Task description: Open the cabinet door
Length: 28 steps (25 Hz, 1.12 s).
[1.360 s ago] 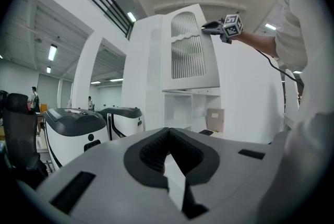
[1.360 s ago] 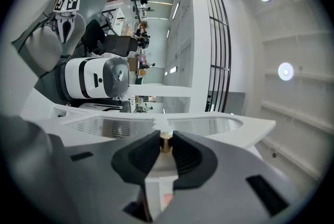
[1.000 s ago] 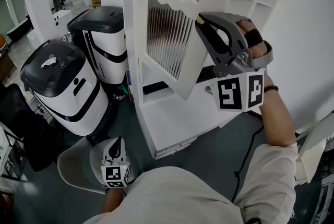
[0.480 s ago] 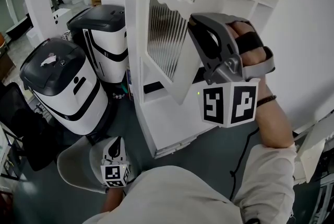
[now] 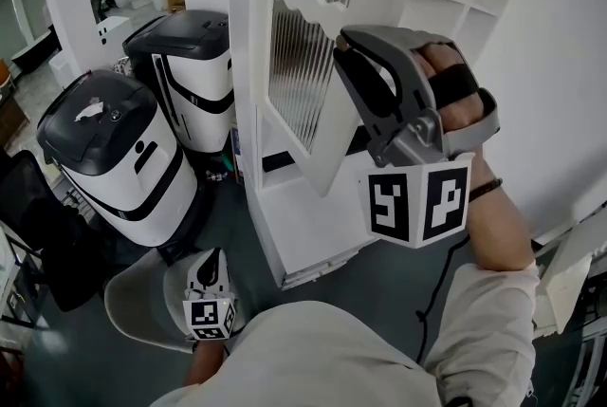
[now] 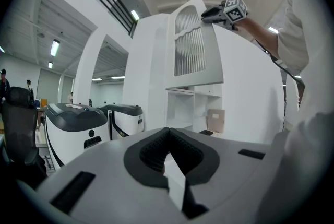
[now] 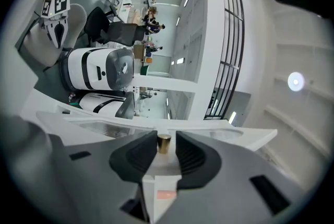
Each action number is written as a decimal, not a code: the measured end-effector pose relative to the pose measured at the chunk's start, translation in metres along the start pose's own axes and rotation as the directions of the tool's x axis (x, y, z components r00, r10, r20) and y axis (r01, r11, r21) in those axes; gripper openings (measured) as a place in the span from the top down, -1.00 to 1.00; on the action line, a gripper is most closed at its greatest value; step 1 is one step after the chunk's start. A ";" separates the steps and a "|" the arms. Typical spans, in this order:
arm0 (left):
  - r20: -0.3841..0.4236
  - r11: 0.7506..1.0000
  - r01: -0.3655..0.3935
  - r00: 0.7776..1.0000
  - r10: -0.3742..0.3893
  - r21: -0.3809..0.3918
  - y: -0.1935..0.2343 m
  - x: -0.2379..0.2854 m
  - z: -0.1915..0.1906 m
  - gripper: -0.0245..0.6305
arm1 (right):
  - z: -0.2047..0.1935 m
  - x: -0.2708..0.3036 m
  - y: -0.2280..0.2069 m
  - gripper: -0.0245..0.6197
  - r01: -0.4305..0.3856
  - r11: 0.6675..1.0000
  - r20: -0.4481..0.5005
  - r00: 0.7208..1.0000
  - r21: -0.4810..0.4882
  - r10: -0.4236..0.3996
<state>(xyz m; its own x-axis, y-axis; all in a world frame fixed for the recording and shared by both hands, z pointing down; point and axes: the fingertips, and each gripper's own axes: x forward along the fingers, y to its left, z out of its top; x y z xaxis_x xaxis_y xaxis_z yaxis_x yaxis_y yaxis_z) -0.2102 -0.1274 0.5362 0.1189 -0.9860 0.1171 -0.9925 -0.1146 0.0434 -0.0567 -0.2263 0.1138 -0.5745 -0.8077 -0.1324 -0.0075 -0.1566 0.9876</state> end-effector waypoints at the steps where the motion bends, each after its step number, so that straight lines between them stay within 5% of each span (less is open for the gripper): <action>1: -0.001 1.000 0.000 1.000 0.000 0.000 -0.001 0.001 0.000 0.93 | 0.001 -0.001 -0.001 0.56 -0.001 1.000 0.008 1.000 0.008 0.001; 13: -0.005 1.000 -0.009 1.000 0.009 -0.001 -0.009 0.007 0.003 0.93 | 0.024 -0.009 -0.011 0.07 -0.050 0.993 0.140 0.990 0.111 0.034; 17: -0.004 1.000 -0.011 1.000 0.011 -0.002 -0.011 0.009 0.004 0.93 | 0.035 -0.014 -0.007 -0.22 -0.107 0.985 0.190 0.979 0.138 0.080; 28: -0.010 1.000 -0.015 1.000 0.015 -0.003 0.000 0.017 0.000 0.93 | 0.068 -0.028 -0.019 -0.34 -0.079 0.985 0.323 0.946 0.155 0.025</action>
<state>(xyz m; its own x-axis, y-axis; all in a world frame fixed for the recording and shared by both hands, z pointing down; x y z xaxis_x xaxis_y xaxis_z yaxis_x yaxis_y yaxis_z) -0.2078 -0.1440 0.5378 0.1046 -0.9863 0.1275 -0.9940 -0.0996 0.0448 -0.0960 -0.1617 0.1049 -0.8083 -0.5842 -0.0734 -0.0888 -0.0022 0.9960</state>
